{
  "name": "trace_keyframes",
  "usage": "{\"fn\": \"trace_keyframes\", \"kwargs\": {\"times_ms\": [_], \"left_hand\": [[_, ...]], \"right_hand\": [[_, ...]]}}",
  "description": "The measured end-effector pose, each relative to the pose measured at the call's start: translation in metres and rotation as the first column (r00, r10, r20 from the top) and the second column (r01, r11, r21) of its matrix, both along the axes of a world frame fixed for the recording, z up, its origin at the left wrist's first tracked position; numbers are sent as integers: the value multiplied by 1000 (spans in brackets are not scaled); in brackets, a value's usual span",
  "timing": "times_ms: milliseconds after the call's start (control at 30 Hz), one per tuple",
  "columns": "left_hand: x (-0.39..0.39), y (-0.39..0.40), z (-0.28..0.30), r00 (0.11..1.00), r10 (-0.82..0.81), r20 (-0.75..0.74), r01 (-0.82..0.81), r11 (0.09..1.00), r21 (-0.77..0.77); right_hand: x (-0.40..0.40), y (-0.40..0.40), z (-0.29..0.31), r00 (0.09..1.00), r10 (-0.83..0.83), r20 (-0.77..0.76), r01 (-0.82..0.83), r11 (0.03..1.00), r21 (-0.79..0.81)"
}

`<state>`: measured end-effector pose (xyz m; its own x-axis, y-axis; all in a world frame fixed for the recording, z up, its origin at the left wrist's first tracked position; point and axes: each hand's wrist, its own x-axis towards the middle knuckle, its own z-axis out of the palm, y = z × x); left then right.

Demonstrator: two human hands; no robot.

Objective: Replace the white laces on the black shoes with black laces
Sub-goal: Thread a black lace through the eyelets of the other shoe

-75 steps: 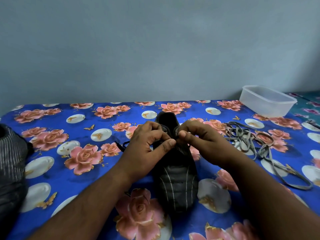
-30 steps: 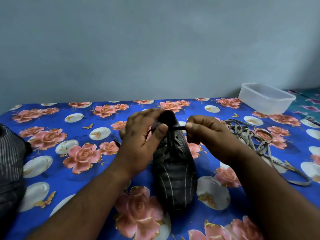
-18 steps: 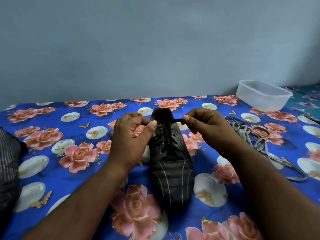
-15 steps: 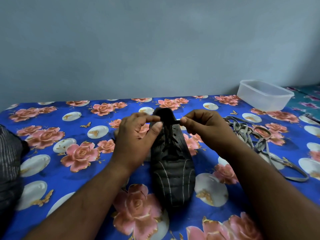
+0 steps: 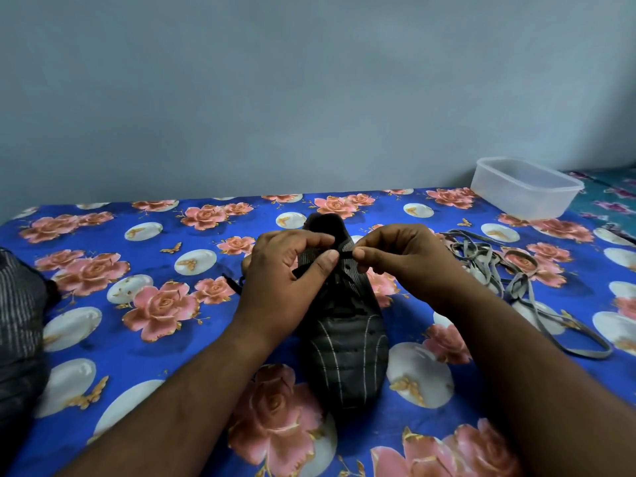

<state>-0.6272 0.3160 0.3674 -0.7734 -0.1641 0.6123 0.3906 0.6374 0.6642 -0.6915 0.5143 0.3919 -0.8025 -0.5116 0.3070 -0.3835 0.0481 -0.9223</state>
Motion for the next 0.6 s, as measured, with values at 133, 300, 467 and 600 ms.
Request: {"fn": "trace_keyframes", "kwargs": {"times_ms": [133, 300, 467, 600], "left_hand": [[1, 7, 2, 1000, 5, -25, -9, 987, -161], [-3, 7, -1, 997, 58, -44, -63, 993, -103], [-2, 12, 0, 995, 16, -99, -32, 987, -160], [-5, 11, -2, 994, 66, -86, -78, 985, -154]], "right_hand": [[3, -4, -1, 998, 18, -53, -16, 999, 50], [0, -4, -1, 999, -49, -12, 49, 999, -12], [2, -3, -1, 999, -26, -35, 27, 999, 25], [0, -4, -2, 998, -24, -55, 27, 998, 57]]}}
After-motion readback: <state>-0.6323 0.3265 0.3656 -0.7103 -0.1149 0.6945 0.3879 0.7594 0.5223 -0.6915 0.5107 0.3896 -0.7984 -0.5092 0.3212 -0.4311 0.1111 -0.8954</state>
